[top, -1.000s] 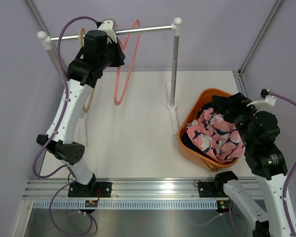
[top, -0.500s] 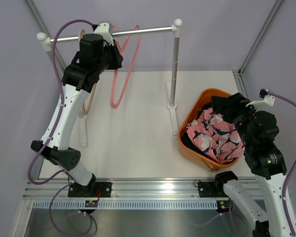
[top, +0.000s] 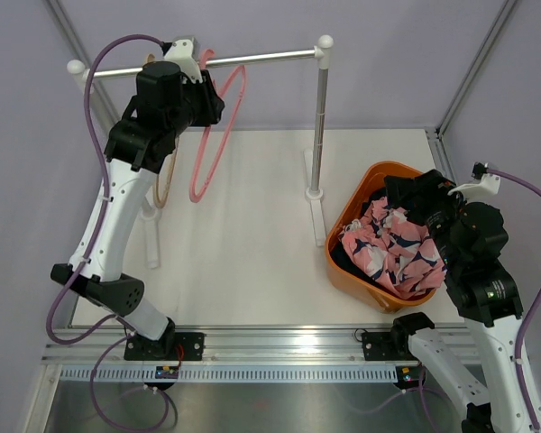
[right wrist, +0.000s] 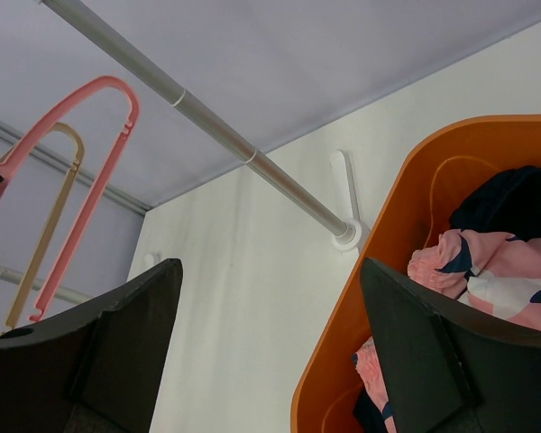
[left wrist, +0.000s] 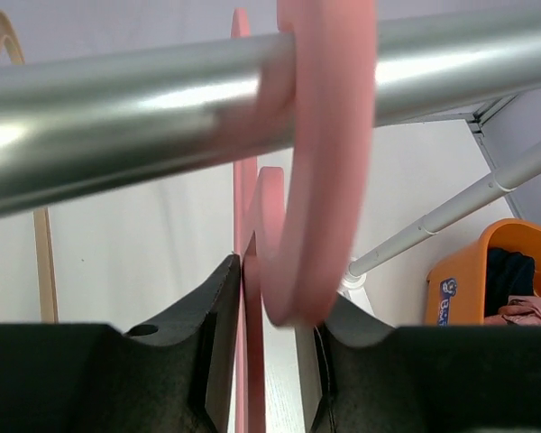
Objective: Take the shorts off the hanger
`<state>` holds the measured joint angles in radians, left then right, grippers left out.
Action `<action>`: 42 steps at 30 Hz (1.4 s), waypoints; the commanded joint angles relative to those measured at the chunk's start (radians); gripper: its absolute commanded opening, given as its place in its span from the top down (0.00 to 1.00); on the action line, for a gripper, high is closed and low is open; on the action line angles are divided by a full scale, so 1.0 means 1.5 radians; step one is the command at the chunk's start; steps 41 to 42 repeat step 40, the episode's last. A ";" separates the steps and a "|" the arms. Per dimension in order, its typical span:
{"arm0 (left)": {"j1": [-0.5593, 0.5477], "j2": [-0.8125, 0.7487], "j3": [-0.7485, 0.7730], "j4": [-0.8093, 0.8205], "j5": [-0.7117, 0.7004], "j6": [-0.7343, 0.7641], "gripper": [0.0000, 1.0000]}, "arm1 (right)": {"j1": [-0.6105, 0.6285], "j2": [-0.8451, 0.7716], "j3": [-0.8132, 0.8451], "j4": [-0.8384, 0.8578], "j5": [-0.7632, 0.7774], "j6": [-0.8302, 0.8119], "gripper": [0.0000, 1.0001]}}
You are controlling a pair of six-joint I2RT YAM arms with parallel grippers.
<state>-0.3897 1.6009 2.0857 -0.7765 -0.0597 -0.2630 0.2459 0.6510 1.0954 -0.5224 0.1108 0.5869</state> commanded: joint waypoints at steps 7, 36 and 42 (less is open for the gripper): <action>-0.001 -0.091 0.002 0.006 0.022 0.010 0.60 | -0.003 0.002 -0.002 0.005 -0.016 -0.016 0.10; -0.209 -0.597 -0.576 0.017 -0.072 0.110 0.36 | -0.003 -0.058 -0.087 0.039 -0.071 -0.055 0.00; -0.209 -0.628 -0.624 0.037 -0.059 0.108 0.36 | -0.003 -0.064 -0.099 0.055 -0.088 -0.059 0.00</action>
